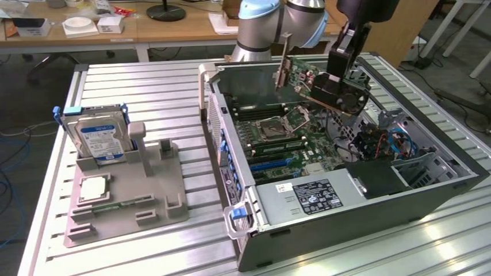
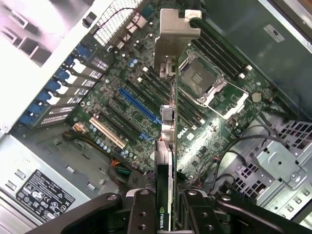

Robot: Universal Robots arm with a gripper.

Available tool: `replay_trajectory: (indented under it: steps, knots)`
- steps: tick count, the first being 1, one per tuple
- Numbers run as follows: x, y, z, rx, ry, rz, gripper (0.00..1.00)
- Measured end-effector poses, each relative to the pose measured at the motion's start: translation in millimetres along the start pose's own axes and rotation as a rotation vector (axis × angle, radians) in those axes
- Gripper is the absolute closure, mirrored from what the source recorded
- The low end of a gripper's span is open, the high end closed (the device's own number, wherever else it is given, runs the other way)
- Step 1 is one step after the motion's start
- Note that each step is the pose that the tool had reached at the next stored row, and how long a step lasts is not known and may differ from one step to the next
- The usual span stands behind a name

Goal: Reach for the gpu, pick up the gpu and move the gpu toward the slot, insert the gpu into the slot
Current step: 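Insert the gpu into the slot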

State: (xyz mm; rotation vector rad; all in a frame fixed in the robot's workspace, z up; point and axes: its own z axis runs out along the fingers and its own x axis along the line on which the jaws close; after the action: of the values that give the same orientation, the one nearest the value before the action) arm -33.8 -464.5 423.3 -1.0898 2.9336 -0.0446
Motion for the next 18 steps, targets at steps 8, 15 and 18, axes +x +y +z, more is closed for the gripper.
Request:
replay_trajectory:
  steps: [8,15,18]
  knots:
    - [0.3,-0.2,0.1,-0.0001,-0.0026,-0.085,0.74]
    - [0.9,-0.8,0.3,-0.0002,-0.0045,-0.148,0.74]
    - [1.1,-1.1,0.4,-0.0002,-0.0053,-0.174,0.74]
